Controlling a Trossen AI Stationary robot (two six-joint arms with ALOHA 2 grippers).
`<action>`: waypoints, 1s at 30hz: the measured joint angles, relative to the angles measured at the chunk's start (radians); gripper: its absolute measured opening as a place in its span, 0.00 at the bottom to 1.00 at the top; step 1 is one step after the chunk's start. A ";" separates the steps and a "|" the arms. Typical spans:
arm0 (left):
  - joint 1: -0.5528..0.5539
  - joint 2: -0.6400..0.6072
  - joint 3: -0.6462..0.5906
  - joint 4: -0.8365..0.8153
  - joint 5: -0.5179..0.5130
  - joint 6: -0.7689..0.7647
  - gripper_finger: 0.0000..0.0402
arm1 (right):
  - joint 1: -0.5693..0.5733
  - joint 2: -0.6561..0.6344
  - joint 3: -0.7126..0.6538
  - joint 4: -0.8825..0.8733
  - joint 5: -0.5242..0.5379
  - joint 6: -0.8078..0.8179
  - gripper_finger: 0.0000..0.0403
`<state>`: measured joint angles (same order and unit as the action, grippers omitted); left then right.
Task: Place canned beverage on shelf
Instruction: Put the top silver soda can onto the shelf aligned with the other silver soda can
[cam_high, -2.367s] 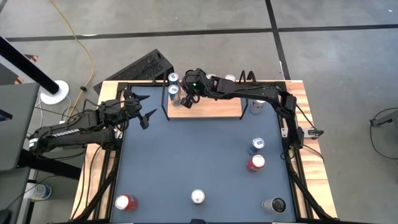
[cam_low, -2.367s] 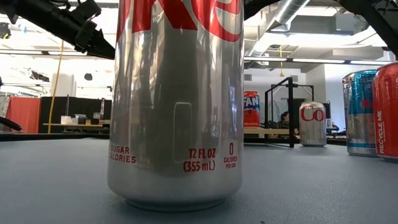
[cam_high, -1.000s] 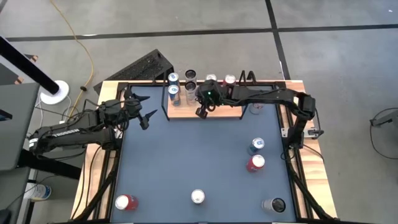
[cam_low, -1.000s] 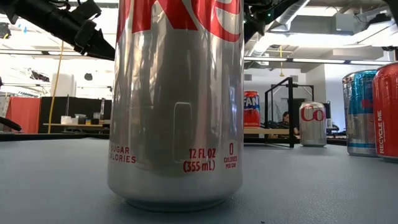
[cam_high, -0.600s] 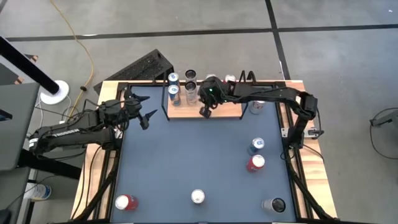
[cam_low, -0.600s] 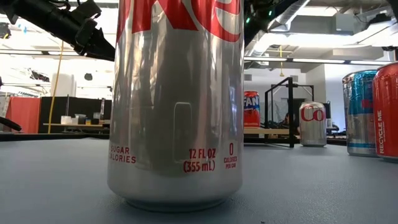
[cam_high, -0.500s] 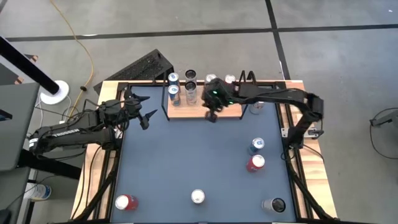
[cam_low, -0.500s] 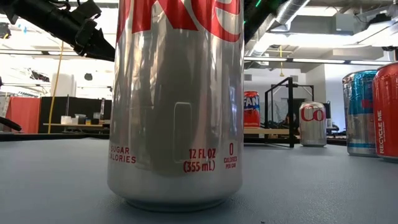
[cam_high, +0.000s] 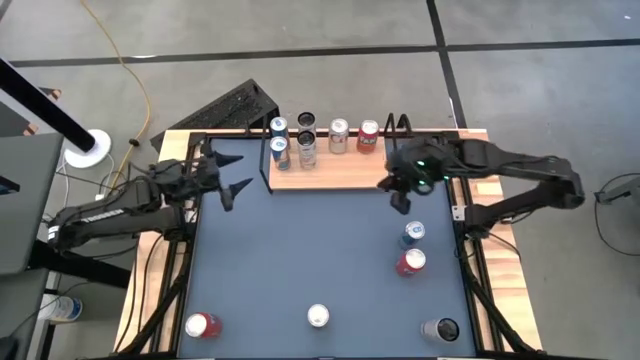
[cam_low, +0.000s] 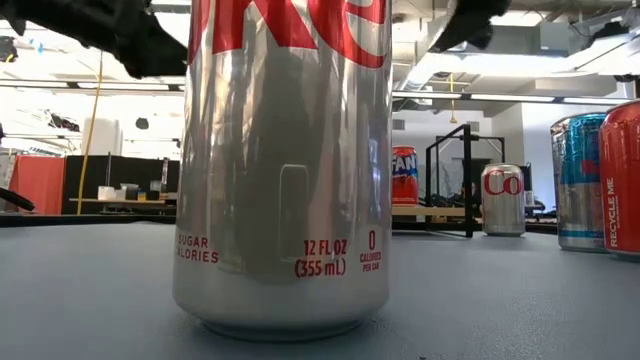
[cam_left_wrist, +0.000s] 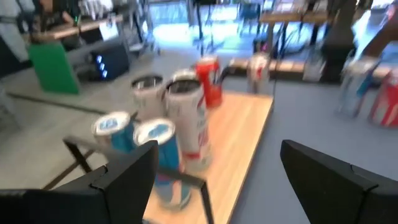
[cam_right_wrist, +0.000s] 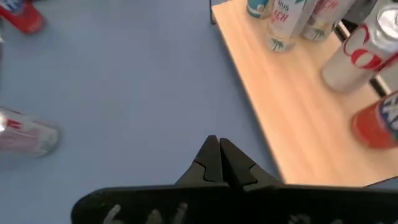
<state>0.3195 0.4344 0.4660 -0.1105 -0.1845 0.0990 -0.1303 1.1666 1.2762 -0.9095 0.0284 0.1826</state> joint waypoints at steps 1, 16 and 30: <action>0.000 -0.026 0.000 -0.003 0.005 -0.006 0.81 | 0.014 -0.031 -0.025 0.003 0.004 0.020 0.00; 0.000 -0.435 -0.221 0.120 0.039 -0.069 0.81 | 0.011 -0.212 -0.254 0.021 0.183 0.168 0.00; 0.001 -0.402 -0.422 0.253 -0.024 -0.118 0.81 | -0.292 -0.227 -0.284 -0.108 0.179 0.124 0.00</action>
<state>0.3202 0.0322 0.0438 0.1422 -0.2085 -0.0191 -0.4222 0.9394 0.9920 -1.0176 0.2070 0.3065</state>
